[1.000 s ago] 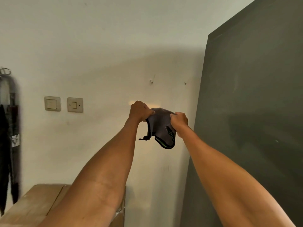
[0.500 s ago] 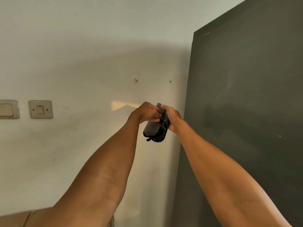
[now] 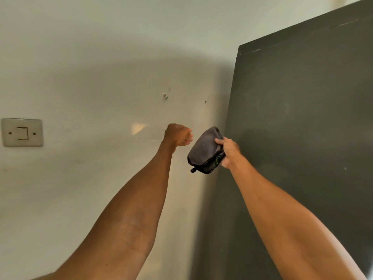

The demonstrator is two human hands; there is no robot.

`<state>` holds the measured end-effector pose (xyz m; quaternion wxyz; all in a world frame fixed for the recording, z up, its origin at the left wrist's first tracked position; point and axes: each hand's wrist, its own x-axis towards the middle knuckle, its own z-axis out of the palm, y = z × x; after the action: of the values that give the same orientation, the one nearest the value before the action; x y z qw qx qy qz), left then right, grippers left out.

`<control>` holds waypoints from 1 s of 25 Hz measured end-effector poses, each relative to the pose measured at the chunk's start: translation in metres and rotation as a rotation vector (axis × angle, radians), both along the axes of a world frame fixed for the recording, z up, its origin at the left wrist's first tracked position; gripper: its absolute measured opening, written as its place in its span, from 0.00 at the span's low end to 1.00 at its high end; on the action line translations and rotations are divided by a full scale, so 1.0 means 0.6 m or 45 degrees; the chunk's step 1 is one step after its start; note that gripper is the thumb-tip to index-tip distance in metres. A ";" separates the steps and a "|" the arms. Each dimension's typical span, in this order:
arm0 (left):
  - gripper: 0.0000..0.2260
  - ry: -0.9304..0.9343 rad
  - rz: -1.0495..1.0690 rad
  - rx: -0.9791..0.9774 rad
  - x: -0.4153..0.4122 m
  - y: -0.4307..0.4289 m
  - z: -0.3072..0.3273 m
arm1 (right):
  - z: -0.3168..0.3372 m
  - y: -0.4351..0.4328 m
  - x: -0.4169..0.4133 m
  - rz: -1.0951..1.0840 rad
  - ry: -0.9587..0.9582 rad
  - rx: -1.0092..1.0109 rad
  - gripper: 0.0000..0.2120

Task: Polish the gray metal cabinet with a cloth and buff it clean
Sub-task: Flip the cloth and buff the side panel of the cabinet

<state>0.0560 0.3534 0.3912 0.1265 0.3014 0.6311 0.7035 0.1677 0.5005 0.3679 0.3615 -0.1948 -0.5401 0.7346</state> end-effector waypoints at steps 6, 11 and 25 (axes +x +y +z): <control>0.17 0.068 -0.078 -0.086 0.008 0.057 -0.055 | 0.016 0.008 0.045 -0.126 0.003 0.061 0.14; 0.12 0.159 -0.266 -0.071 0.045 0.094 -0.069 | 0.034 0.026 0.100 -0.201 -0.159 0.272 0.14; 0.06 0.282 -0.048 -0.073 0.079 0.135 -0.089 | 0.047 0.015 0.175 -0.512 -0.379 0.885 0.09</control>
<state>0.1033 0.4343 0.3376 0.0778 0.3854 0.6553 0.6450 0.2725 0.5097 0.3963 0.4599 -0.2667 -0.7531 0.3876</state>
